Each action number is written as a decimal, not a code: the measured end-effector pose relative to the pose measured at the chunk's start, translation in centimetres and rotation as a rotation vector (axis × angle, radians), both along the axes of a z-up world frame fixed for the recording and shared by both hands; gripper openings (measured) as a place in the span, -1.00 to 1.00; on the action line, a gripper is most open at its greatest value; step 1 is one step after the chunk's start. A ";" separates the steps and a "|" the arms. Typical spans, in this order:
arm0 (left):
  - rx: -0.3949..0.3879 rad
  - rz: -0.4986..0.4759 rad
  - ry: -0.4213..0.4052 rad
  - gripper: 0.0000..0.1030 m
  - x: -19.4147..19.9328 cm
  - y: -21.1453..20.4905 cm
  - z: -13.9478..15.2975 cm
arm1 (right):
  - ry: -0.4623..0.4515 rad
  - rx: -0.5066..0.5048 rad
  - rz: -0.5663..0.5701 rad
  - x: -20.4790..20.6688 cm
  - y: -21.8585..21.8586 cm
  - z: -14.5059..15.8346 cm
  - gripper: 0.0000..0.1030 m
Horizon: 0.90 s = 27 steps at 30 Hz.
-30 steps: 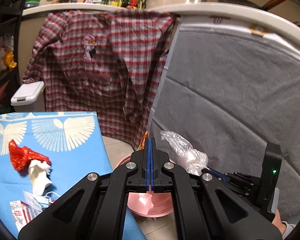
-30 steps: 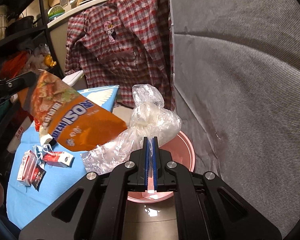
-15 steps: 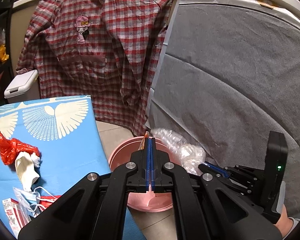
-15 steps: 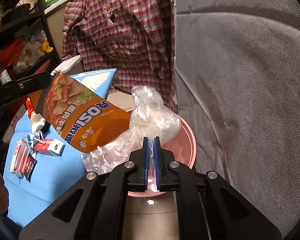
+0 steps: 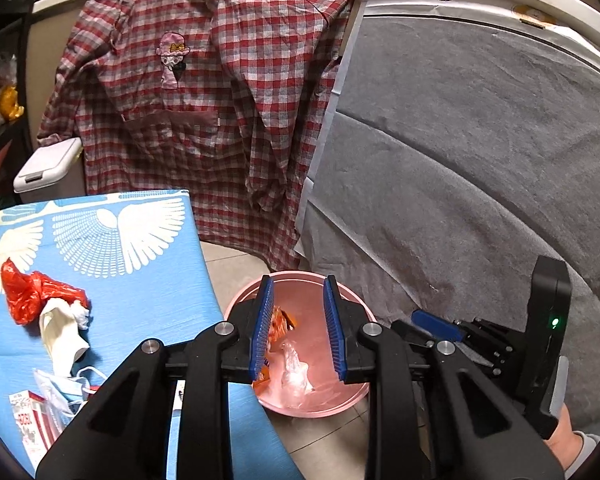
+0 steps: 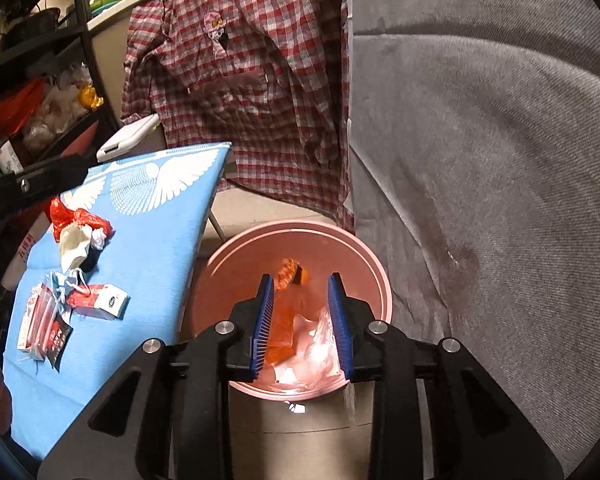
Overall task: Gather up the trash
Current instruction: 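Open both grippers to drop the bags into the pink bucket, then return both grippers to the board and grasp the white mask with the right gripper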
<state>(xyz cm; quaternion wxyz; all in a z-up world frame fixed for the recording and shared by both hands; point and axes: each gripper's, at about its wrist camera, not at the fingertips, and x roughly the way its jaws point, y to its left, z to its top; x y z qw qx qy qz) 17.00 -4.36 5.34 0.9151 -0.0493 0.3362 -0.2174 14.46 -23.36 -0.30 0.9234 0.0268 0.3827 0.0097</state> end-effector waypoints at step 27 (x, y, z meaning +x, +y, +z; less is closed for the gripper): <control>0.046 0.229 -0.065 -0.52 -4.3 18.0 3.2 | -0.177 0.045 0.157 -3.4 9.0 4.9 -0.45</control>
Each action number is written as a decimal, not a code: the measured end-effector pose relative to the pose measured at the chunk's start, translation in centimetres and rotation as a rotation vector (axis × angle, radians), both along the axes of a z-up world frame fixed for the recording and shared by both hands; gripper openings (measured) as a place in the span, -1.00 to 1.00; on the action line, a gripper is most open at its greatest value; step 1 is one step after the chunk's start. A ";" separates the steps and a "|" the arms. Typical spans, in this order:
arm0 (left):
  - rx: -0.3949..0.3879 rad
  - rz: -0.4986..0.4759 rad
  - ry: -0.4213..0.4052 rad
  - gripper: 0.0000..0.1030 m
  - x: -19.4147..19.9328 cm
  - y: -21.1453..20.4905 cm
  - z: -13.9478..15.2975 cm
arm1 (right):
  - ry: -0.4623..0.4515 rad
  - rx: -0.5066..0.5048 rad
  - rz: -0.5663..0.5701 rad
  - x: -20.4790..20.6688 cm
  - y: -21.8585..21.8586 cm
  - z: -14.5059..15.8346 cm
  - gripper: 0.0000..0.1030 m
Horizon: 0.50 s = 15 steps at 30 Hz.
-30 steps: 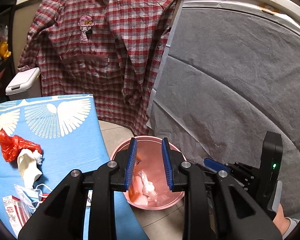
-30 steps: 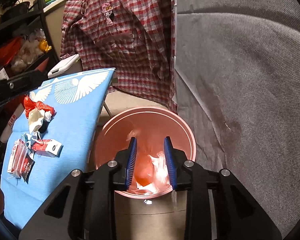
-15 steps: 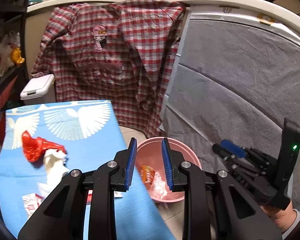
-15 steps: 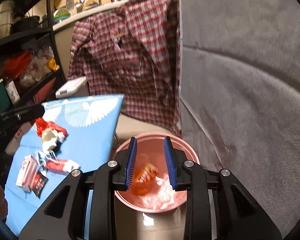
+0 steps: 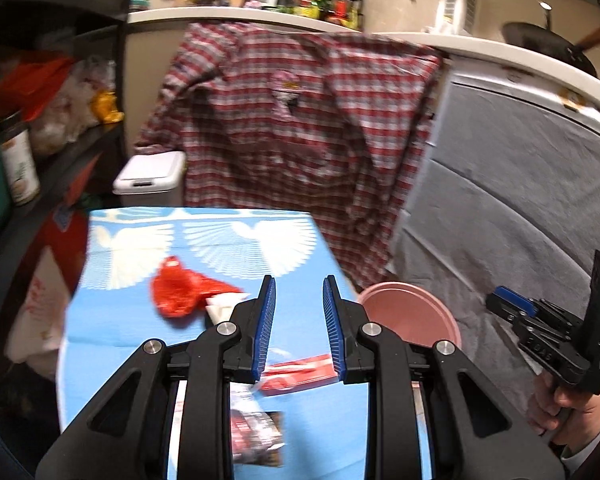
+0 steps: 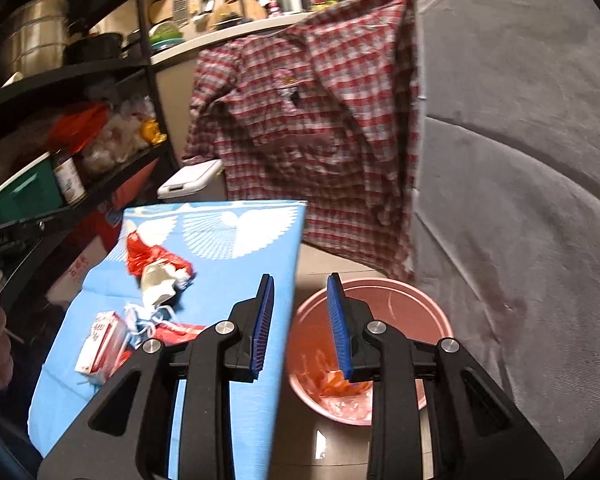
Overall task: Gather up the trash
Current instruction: 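Return both grippers to the board and grasp the white mask with the right gripper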
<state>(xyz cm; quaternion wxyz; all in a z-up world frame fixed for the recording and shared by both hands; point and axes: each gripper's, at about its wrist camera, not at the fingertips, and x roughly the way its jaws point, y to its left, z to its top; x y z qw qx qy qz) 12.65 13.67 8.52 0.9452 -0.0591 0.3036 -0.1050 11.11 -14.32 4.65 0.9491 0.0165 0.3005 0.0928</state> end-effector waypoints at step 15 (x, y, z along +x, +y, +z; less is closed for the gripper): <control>-0.008 0.124 0.086 -0.66 2.1 8.3 -3.5 | 0.058 -0.024 0.246 1.8 8.7 -2.5 -0.77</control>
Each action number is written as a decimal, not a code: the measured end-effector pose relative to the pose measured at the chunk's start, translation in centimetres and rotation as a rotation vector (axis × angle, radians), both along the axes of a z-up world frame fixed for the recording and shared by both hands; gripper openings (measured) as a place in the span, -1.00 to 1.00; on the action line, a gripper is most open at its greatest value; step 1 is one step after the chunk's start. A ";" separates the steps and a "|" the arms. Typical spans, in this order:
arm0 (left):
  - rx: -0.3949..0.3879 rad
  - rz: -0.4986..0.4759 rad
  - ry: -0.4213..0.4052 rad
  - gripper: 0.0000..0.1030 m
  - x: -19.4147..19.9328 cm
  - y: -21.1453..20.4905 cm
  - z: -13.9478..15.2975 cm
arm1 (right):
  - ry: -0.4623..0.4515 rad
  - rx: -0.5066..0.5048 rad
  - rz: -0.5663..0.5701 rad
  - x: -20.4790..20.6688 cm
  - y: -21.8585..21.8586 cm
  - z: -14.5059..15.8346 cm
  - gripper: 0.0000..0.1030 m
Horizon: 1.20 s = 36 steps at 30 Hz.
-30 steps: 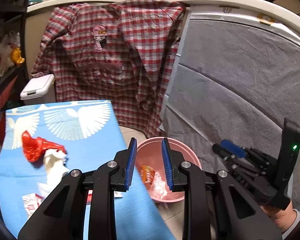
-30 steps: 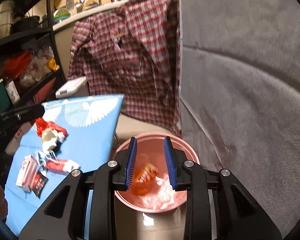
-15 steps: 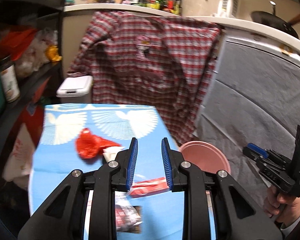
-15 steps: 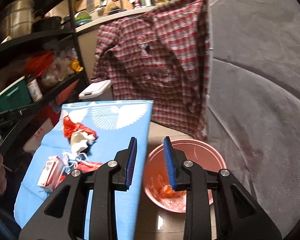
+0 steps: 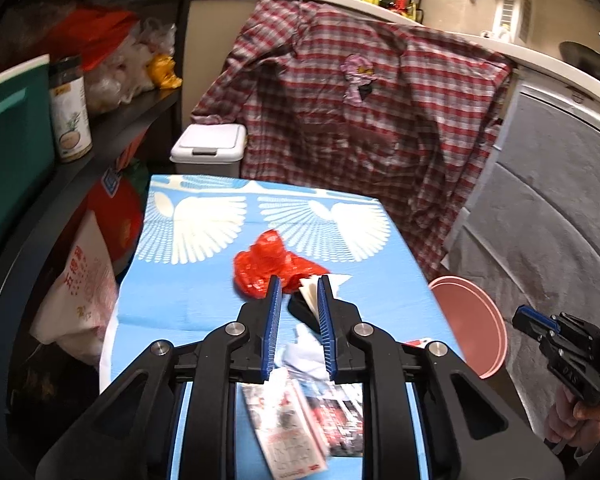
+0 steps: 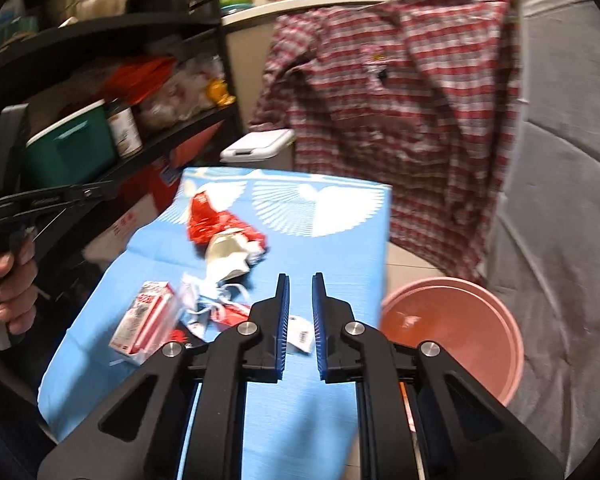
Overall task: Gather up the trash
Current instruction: 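Return both grippers to the board and grasp the white mask with the right gripper, then grasp the red plastic bag with the left gripper while the right gripper holds the mask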
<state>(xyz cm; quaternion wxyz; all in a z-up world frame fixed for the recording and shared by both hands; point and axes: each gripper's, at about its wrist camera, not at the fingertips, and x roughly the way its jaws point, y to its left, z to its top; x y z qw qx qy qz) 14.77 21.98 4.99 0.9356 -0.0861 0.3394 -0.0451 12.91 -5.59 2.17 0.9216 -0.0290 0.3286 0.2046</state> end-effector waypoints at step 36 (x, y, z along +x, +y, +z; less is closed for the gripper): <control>-0.084 0.026 0.089 -0.59 6.6 4.1 -7.5 | 0.274 -0.043 0.290 6.9 11.7 -10.0 -0.23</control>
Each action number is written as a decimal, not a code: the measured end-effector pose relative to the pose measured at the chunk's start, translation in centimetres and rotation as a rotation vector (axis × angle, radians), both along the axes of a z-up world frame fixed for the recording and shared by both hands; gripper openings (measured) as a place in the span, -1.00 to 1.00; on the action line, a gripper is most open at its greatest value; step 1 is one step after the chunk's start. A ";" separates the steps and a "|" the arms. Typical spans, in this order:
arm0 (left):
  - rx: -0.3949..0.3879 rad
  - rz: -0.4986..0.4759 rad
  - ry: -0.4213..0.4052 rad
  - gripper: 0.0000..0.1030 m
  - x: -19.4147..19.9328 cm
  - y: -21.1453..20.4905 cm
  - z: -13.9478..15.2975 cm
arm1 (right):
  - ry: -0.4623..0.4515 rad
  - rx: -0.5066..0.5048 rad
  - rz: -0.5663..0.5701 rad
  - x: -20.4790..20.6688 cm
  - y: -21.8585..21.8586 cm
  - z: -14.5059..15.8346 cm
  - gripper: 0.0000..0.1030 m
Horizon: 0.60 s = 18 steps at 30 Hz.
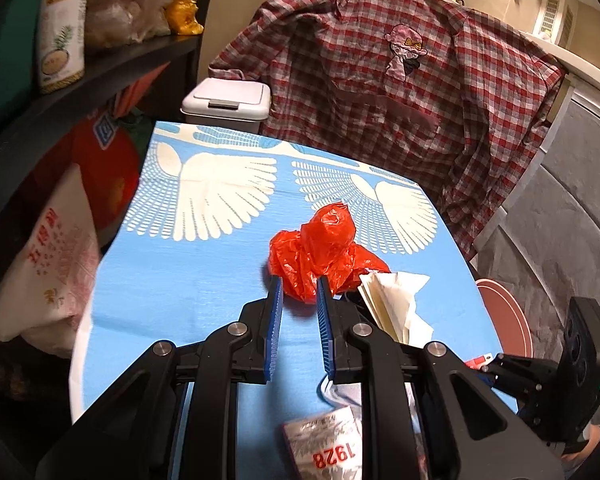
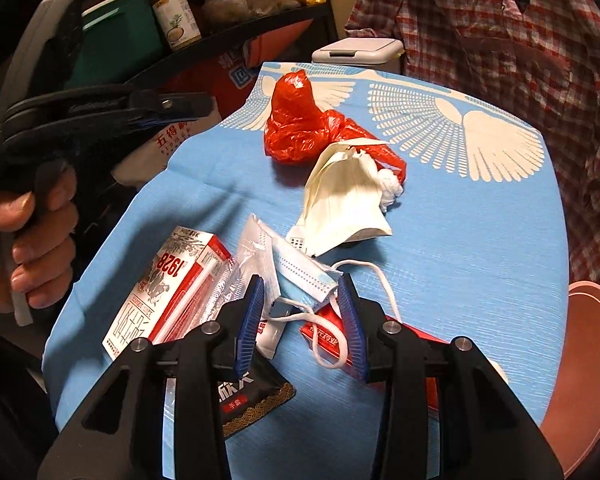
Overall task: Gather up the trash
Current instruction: 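Grasp the red plastic bag with the left gripper while the right gripper holds the mask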
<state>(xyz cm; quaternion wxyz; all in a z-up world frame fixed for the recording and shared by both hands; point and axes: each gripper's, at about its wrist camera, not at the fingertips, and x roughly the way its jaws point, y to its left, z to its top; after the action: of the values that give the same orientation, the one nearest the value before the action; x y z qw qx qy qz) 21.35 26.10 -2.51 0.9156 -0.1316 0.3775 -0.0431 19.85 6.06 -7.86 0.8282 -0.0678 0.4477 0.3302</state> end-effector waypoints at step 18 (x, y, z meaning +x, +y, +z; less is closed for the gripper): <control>0.054 -0.050 0.009 -0.10 5.7 -2.8 -1.2 | -0.041 0.038 -0.016 0.2 -1.4 2.0 -0.91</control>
<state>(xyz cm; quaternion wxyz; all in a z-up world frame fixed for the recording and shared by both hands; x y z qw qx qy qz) 27.01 23.29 -3.75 0.9157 -0.0975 0.3858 -0.0554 20.04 4.61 -5.87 0.8411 -0.0551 0.4246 0.3306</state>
